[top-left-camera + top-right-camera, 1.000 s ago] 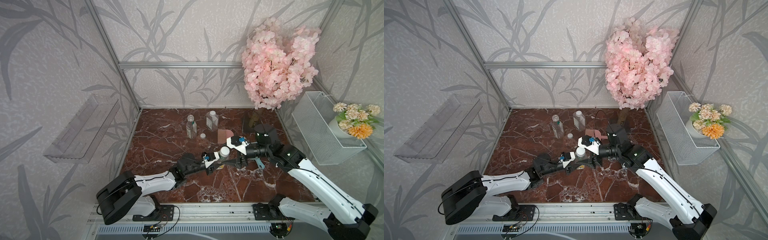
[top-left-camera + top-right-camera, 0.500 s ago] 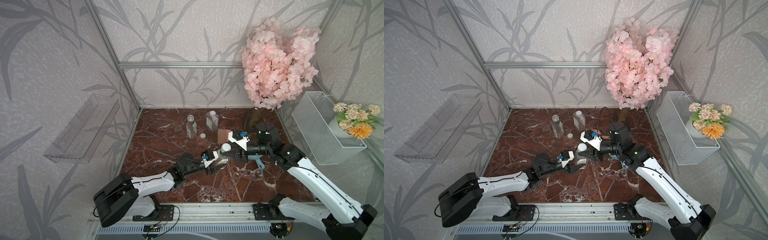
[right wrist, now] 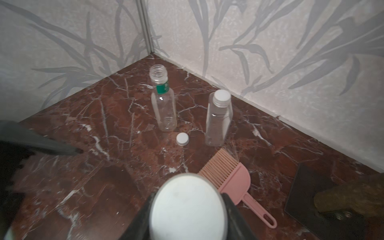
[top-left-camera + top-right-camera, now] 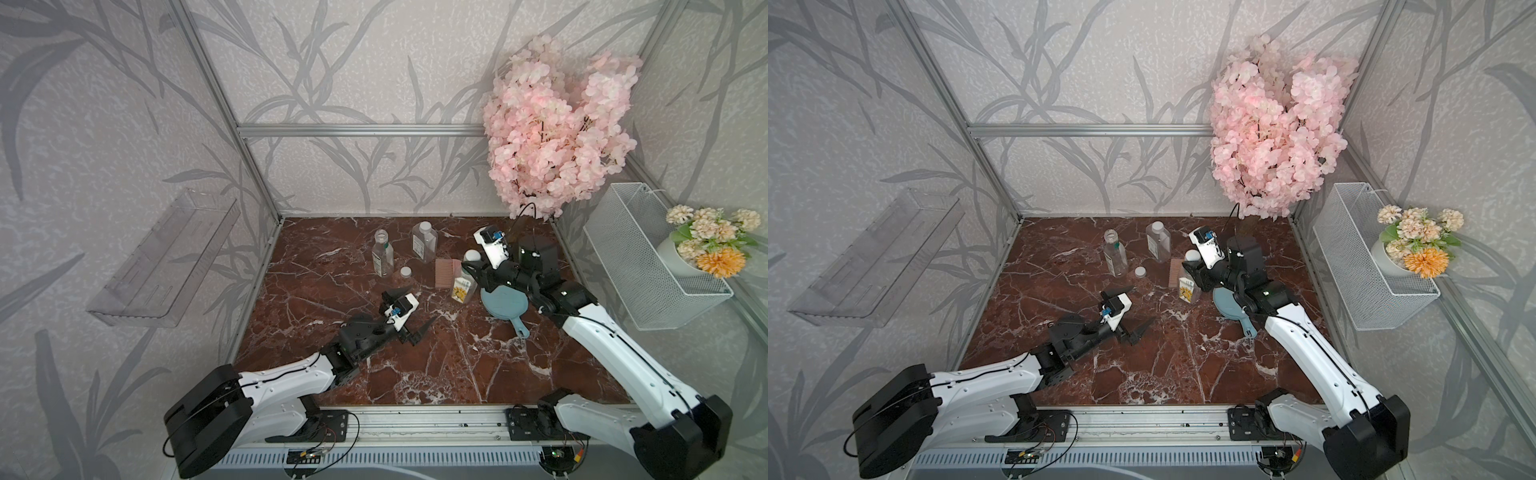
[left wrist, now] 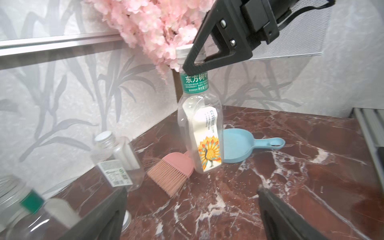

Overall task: Screw on the bottle caps
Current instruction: Place the plastic bottle at the center of the board.

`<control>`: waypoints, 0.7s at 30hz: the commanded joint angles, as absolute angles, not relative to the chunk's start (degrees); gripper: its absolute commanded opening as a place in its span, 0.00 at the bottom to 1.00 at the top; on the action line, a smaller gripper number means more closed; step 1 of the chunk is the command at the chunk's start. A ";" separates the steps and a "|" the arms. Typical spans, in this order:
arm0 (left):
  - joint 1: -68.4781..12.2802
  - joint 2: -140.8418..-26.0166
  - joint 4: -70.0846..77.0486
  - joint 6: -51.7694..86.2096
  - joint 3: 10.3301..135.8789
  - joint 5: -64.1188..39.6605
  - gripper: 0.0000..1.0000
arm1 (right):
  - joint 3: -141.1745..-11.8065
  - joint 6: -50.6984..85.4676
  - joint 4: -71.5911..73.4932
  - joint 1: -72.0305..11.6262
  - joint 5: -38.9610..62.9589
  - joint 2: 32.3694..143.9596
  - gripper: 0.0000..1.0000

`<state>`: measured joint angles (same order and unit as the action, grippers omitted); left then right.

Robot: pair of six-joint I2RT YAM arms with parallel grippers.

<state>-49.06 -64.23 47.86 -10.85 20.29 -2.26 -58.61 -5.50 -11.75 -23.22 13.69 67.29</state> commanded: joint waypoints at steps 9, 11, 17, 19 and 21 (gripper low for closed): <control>-46.86 -59.26 43.26 -6.60 18.59 9.71 1.00 | -64.90 -0.63 18.41 -23.01 -8.80 89.60 0.11; -46.68 -58.91 42.69 -6.20 18.55 9.48 1.00 | -67.89 -0.04 20.83 -22.95 -10.32 94.18 0.11; -46.32 -58.11 41.48 -5.47 18.46 9.31 1.00 | -77.47 1.47 20.92 -22.11 -12.57 104.78 0.11; -46.32 -57.98 41.14 -5.43 18.39 9.39 1.00 | -80.13 2.60 19.55 -21.74 -12.69 107.29 0.11; -46.24 -57.92 40.93 -5.53 18.38 9.50 1.00 | -82.62 2.87 17.77 -21.70 -12.95 109.56 0.11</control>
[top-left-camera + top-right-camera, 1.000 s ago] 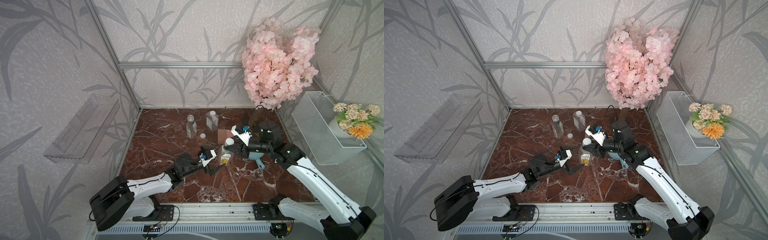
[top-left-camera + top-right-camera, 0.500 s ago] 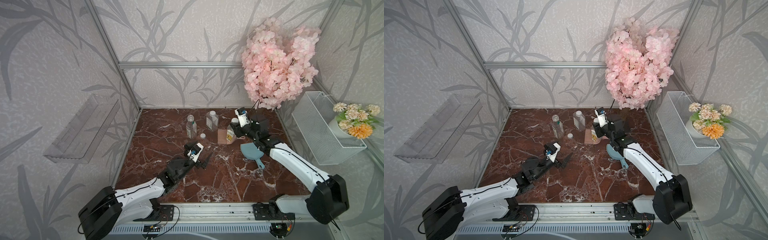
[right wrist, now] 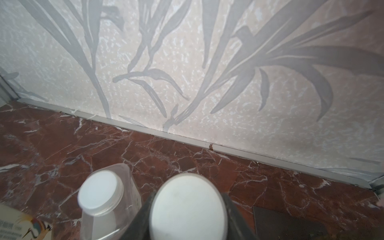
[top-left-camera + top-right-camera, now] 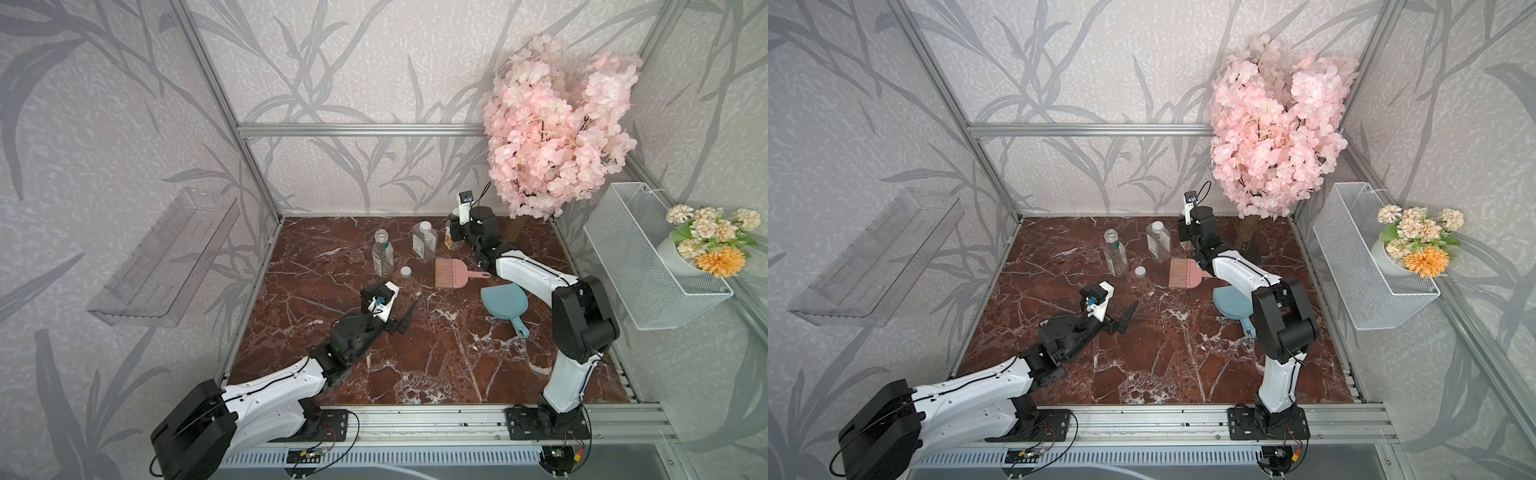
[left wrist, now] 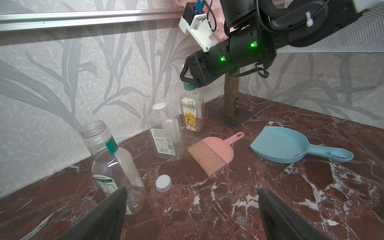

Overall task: Screw on the bottle caps
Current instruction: Place the plastic bottle at the center of the board.

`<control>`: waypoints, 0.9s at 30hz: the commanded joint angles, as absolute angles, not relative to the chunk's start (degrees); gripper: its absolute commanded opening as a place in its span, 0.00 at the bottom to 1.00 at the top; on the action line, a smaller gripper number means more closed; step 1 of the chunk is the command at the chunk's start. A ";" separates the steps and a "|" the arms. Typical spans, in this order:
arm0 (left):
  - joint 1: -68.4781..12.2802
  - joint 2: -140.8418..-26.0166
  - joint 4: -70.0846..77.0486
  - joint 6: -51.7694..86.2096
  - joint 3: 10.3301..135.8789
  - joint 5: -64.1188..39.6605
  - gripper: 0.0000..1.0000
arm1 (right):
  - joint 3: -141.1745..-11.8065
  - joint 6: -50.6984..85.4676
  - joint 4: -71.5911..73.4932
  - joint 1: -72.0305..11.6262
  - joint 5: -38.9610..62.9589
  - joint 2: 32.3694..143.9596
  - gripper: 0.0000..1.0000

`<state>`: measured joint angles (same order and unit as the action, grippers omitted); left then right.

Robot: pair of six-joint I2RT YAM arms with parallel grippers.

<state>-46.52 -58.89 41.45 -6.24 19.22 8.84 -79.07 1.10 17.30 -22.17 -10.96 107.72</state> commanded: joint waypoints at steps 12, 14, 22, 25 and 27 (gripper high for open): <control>-45.99 -58.58 41.15 -5.58 18.38 9.49 1.00 | -85.77 6.11 11.09 -21.66 -13.82 113.99 0.14; -45.97 -58.87 41.31 -5.54 18.39 9.33 1.00 | -85.54 6.45 10.14 -21.71 -13.67 114.09 0.15; -45.95 -59.14 41.37 -5.67 18.55 9.35 1.00 | -84.66 7.62 9.38 -21.51 -12.99 115.05 0.27; -45.80 -59.30 41.57 -3.99 18.47 11.24 1.00 | -84.25 8.00 9.65 -21.48 -13.09 114.58 0.40; -45.31 -59.48 41.92 -2.96 18.30 11.96 1.00 | -84.28 7.58 9.62 -21.53 -13.45 114.14 0.48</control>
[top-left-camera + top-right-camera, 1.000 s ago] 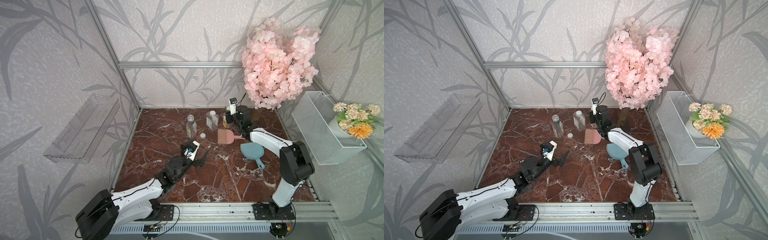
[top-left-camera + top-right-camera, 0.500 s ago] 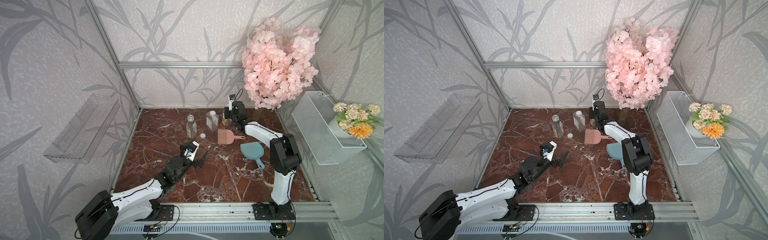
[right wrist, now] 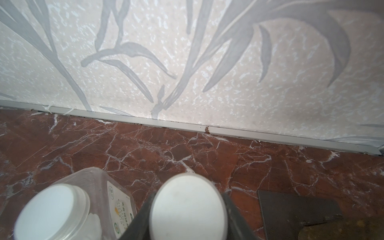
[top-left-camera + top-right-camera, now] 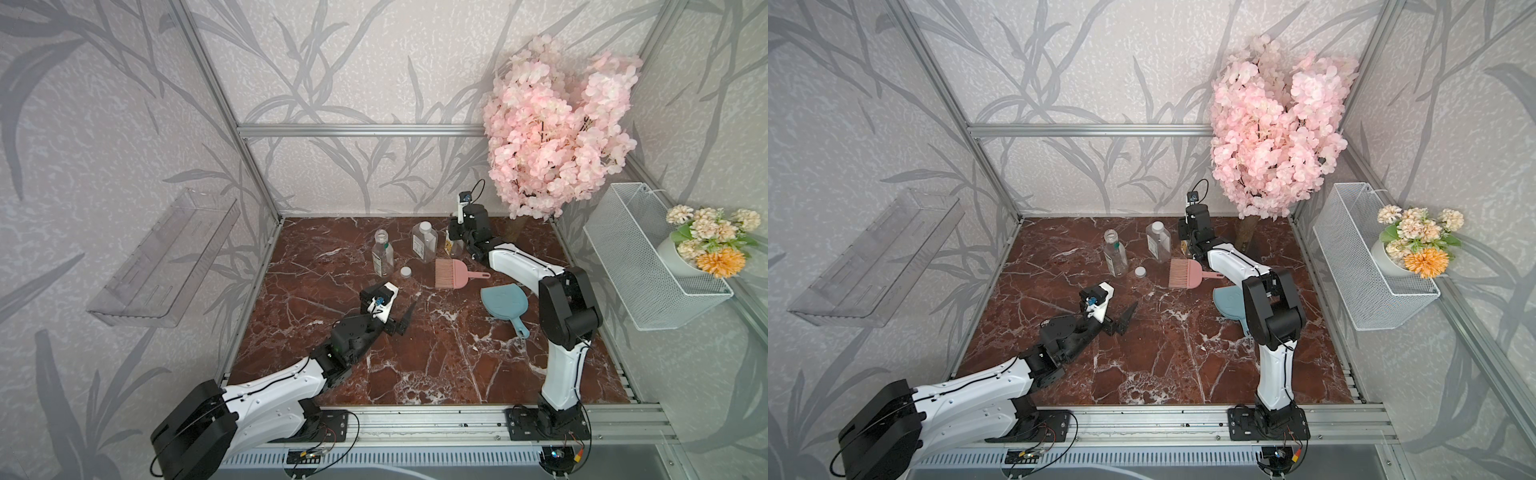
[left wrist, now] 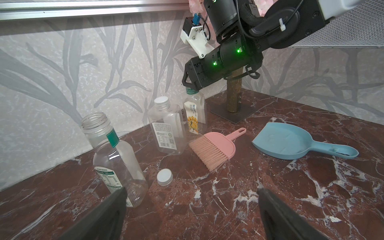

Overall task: Screw on the bottle caps
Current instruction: Place the plastic bottle at the center of the board.

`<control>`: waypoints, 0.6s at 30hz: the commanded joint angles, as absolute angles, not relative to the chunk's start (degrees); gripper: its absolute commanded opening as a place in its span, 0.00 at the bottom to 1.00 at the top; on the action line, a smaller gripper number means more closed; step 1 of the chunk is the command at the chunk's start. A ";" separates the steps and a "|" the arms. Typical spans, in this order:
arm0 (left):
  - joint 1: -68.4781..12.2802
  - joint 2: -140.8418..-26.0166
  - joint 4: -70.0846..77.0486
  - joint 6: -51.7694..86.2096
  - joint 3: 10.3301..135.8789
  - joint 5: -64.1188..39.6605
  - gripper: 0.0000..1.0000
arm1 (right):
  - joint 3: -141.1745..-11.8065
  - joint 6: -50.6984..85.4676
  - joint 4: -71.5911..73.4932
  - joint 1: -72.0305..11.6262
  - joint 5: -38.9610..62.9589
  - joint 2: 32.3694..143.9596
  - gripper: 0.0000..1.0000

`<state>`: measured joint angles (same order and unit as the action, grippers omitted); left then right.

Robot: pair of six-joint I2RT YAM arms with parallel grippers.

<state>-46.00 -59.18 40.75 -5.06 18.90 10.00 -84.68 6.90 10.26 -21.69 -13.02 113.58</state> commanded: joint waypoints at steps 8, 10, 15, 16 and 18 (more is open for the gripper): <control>-42.61 -60.30 41.22 0.53 18.39 12.08 1.00 | -84.03 4.12 8.62 -21.51 -15.22 110.83 0.72; -41.96 -60.48 40.72 1.38 18.37 12.18 1.00 | -83.68 3.28 8.49 -21.51 -15.40 109.54 0.77; -40.27 -60.78 39.91 3.90 18.05 13.47 1.00 | -83.01 0.67 6.85 -21.53 -15.36 105.31 0.86; -39.98 -60.92 39.77 4.40 17.93 14.06 1.00 | -83.06 0.10 6.45 -21.45 -15.58 104.63 0.88; -39.25 -61.24 39.30 5.93 17.75 15.37 1.00 | -83.13 -1.13 5.78 -21.46 -15.36 103.14 0.92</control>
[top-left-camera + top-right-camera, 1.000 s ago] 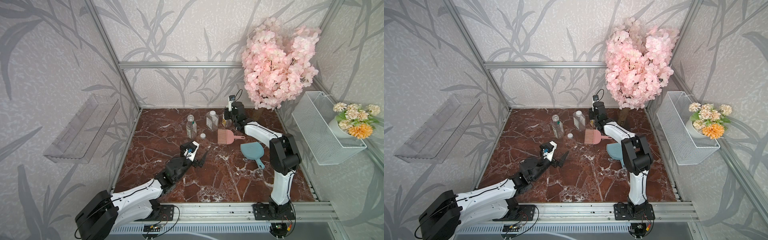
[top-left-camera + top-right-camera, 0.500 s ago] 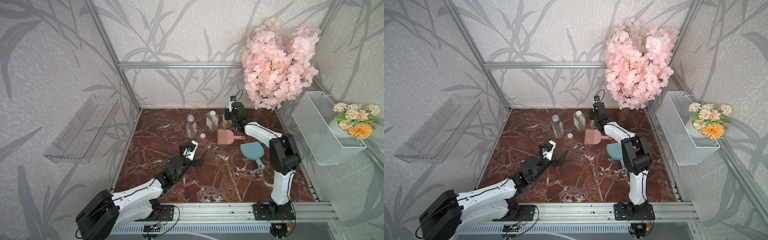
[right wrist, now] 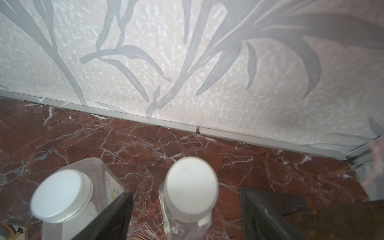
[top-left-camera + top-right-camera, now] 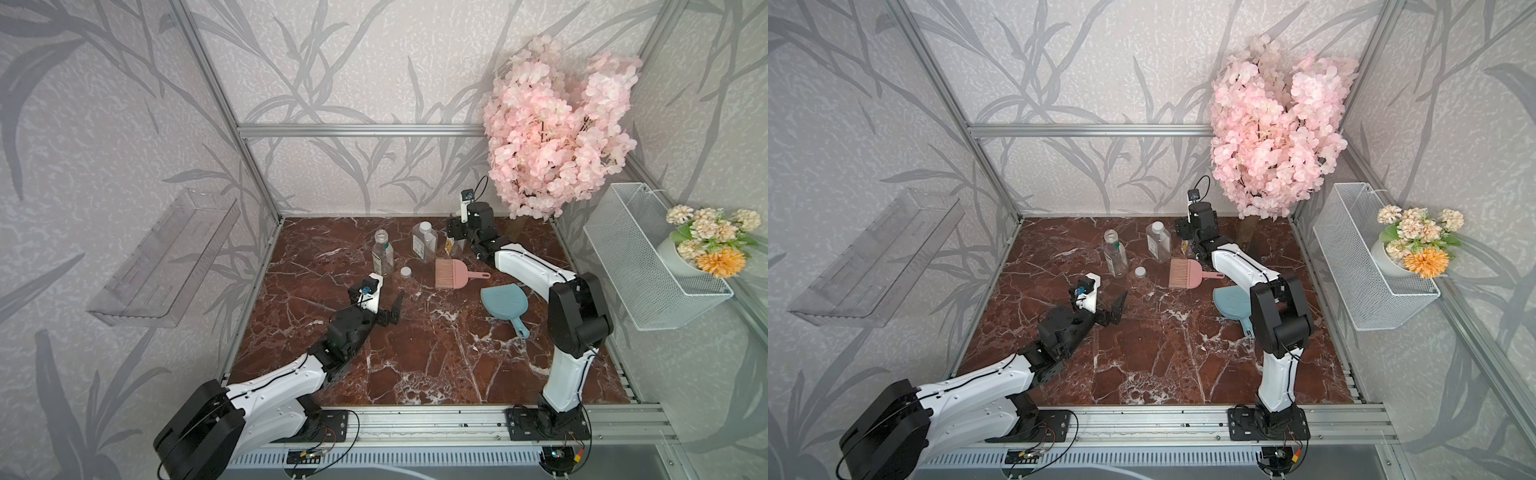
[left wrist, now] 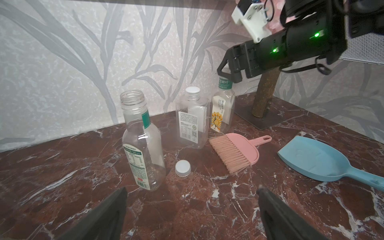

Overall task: Screw on the bottle caps
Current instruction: Place the plastic bottle at the center of the board, then pick up the plastic bottle at the center of the board.

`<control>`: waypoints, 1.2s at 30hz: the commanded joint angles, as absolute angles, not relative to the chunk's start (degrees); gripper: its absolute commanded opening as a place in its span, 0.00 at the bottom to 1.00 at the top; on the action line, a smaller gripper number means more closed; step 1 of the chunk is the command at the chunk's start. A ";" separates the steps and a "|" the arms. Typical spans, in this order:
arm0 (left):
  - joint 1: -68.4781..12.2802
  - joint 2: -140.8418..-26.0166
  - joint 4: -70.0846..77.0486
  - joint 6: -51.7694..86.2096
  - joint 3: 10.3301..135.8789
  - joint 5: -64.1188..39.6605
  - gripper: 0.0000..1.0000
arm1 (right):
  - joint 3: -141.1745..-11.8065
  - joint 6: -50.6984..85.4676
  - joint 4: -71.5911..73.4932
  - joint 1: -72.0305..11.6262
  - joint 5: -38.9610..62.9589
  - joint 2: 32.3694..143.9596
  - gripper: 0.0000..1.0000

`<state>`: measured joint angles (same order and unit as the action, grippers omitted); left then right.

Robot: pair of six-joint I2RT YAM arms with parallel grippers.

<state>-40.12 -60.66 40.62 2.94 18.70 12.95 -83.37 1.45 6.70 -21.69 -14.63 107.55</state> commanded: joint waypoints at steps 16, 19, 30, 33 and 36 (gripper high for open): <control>-31.94 -62.13 36.75 18.70 14.88 18.81 1.00 | -82.67 -7.63 3.30 -35.35 6.56 96.74 1.00; -31.29 -61.14 35.89 19.42 14.53 19.10 1.00 | -86.38 -7.76 2.63 -37.84 9.86 101.86 0.99; -30.05 -55.38 32.18 19.42 13.18 19.25 1.00 | -100.31 -4.89 2.44 -40.34 11.35 118.12 0.99; -29.80 -54.91 31.86 19.23 13.21 19.07 1.00 | -103.47 -4.26 1.31 -40.27 10.71 121.27 0.99; -29.78 -54.85 31.75 19.24 13.40 18.73 1.00 | -106.08 -4.10 -0.02 -40.27 9.14 124.21 1.00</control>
<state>-30.20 -55.46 32.75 19.11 13.74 18.41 -102.78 -5.17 1.02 -40.38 10.50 122.43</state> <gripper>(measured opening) 0.999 0.996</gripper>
